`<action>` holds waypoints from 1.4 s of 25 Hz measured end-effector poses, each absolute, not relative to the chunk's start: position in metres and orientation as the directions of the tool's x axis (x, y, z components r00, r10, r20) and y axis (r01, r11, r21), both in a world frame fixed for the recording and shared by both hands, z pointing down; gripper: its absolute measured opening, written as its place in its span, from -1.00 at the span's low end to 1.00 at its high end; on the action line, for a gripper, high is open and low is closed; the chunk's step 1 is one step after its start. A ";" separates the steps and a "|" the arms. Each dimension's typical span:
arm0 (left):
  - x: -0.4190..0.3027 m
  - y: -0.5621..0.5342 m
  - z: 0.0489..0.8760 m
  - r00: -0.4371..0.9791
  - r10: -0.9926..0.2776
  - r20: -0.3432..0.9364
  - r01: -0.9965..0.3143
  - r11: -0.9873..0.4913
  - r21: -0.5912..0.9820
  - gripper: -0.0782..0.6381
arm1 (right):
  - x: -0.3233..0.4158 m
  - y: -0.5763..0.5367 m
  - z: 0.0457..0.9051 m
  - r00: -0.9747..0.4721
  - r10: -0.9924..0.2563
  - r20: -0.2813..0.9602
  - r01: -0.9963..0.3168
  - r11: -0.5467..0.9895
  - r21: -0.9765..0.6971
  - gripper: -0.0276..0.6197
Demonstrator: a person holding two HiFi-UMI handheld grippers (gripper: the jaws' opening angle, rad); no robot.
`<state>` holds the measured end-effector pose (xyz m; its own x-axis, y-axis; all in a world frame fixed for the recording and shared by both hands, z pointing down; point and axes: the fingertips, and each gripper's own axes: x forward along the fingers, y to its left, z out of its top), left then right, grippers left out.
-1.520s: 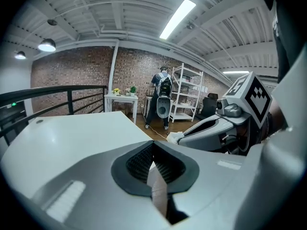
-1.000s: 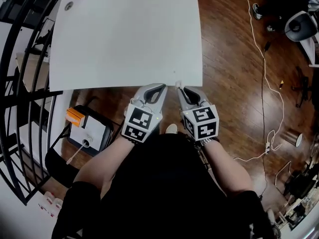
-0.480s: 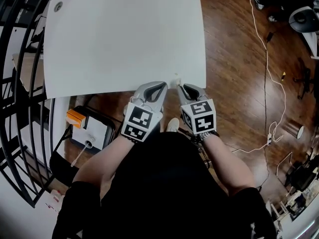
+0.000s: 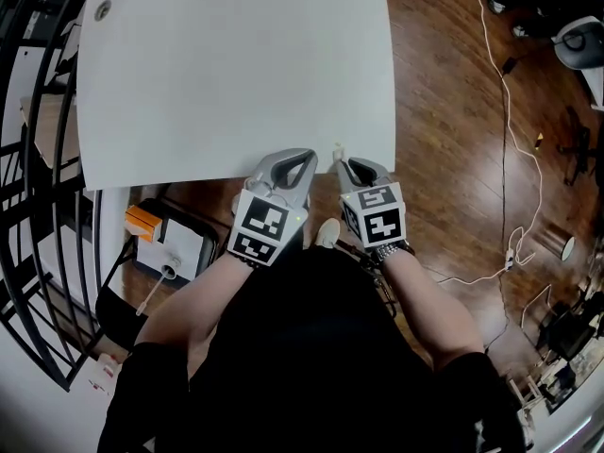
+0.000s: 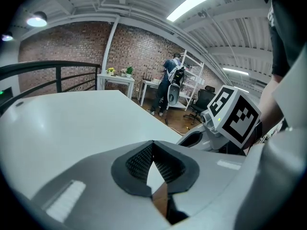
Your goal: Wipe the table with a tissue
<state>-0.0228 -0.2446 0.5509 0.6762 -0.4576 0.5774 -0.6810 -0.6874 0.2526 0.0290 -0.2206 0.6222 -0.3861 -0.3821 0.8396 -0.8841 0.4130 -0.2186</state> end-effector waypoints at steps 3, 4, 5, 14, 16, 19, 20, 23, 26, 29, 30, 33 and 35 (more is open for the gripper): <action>-0.027 -0.248 0.555 0.673 -0.456 0.582 -0.683 -0.684 0.255 -0.75 | 0.025 -0.224 0.624 -0.386 -0.380 0.840 -0.881 0.421 -0.214 -0.87; -0.028 -0.249 0.555 0.672 -0.455 0.584 -0.684 -0.683 0.255 -0.75 | 0.023 -0.225 0.623 -0.388 -0.380 0.839 -0.880 0.422 -0.216 -0.87; -0.029 -0.250 0.555 0.671 -0.455 0.585 -0.685 -0.682 0.256 -0.75 | 0.022 -0.227 0.622 -0.391 -0.380 0.838 -0.880 0.422 -0.219 -0.87; -0.035 -0.259 0.557 0.668 -0.461 0.584 -0.691 -0.676 0.257 -0.75 | 0.017 -0.239 0.624 -0.391 -0.383 0.837 -0.879 0.425 -0.216 -0.87; -0.036 -0.260 0.556 0.667 -0.464 0.583 -0.693 -0.674 0.256 -0.75 | 0.018 -0.241 0.625 -0.389 -0.385 0.837 -0.879 0.428 -0.212 -0.87; -0.038 -0.260 0.556 0.663 -0.471 0.582 -0.698 -0.670 0.254 -0.75 | 0.018 -0.244 0.626 -0.389 -0.386 0.837 -0.878 0.430 -0.210 -0.87; -0.038 -0.260 0.556 0.662 -0.473 0.582 -0.700 -0.668 0.253 -0.75 | 0.018 -0.245 0.626 -0.389 -0.387 0.836 -0.878 0.431 -0.209 -0.87; -0.040 -0.260 0.554 0.657 -0.480 0.581 -0.705 -0.664 0.249 -0.75 | 0.017 -0.249 0.625 -0.389 -0.390 0.835 -0.877 0.433 -0.207 -0.87; -0.041 -0.259 0.551 0.654 -0.486 0.579 -0.709 -0.661 0.246 -0.75 | 0.017 -0.250 0.625 -0.396 -0.391 0.831 -0.877 0.429 -0.216 -0.87; -0.041 -0.257 0.548 0.652 -0.492 0.577 -0.712 -0.660 0.241 -0.75 | 0.018 -0.250 0.619 -0.402 -0.406 0.821 -0.876 0.431 -0.216 -0.87; -0.042 -0.256 0.548 0.651 -0.494 0.576 -0.713 -0.659 0.239 -0.75 | 0.018 -0.251 0.616 -0.404 -0.413 0.816 -0.875 0.434 -0.214 -0.87; -0.042 -0.253 0.544 0.648 -0.502 0.572 -0.715 -0.660 0.231 -0.75 | 0.016 -0.251 0.606 -0.411 -0.434 0.802 -0.873 0.440 -0.210 -0.87; -0.040 -0.249 0.540 0.648 -0.507 0.568 -0.715 -0.662 0.225 -0.75 | 0.017 -0.249 0.598 -0.415 -0.449 0.791 -0.873 0.440 -0.208 -0.87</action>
